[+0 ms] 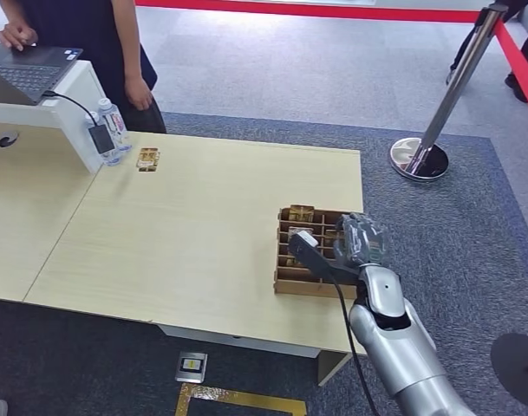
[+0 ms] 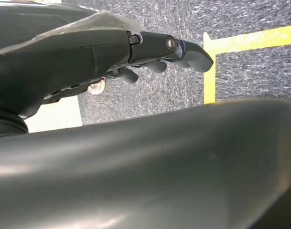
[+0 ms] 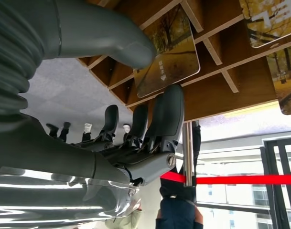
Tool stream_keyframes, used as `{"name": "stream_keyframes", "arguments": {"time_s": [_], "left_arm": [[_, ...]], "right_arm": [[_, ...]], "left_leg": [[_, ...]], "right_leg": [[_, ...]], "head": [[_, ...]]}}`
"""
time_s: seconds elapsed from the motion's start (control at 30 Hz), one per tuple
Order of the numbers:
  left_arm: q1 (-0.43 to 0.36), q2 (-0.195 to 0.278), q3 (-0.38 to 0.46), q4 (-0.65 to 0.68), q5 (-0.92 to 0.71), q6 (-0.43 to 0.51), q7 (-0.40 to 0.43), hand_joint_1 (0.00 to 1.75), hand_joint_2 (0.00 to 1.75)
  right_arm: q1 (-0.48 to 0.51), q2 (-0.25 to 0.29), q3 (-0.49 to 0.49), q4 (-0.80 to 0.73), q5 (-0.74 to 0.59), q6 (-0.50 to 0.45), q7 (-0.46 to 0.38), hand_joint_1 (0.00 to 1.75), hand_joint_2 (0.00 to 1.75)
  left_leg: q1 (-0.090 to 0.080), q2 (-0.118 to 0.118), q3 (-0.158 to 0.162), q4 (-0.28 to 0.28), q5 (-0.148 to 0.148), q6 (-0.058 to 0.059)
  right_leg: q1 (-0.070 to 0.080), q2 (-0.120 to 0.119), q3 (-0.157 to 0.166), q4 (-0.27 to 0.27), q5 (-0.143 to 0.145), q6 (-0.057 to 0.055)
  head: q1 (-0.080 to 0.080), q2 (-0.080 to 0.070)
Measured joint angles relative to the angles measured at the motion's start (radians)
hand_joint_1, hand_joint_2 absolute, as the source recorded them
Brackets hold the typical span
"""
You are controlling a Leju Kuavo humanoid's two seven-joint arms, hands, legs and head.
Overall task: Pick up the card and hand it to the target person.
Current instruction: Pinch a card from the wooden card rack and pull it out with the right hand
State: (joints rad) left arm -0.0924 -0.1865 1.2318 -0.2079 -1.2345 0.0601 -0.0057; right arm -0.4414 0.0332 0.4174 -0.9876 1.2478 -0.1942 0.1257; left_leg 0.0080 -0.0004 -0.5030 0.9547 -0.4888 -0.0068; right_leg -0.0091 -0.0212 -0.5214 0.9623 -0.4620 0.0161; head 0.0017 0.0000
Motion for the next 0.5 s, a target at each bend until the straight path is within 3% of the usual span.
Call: {"name": "stream_keyframes", "arguments": {"time_s": [0.5], "left_arm": [[0.000,0.000,0.000,0.000,0.000,0.001,0.000,0.00,0.00]], "right_arm": [[-0.007,0.000,-0.007,0.017,-0.002,-0.003,-0.010,0.86,1.75]], "left_leg": [[0.000,0.000,0.000,0.000,0.000,0.000]], "right_leg": [[0.000,0.000,0.000,0.000,0.000,0.000]], "head": [[0.000,0.000]]}}
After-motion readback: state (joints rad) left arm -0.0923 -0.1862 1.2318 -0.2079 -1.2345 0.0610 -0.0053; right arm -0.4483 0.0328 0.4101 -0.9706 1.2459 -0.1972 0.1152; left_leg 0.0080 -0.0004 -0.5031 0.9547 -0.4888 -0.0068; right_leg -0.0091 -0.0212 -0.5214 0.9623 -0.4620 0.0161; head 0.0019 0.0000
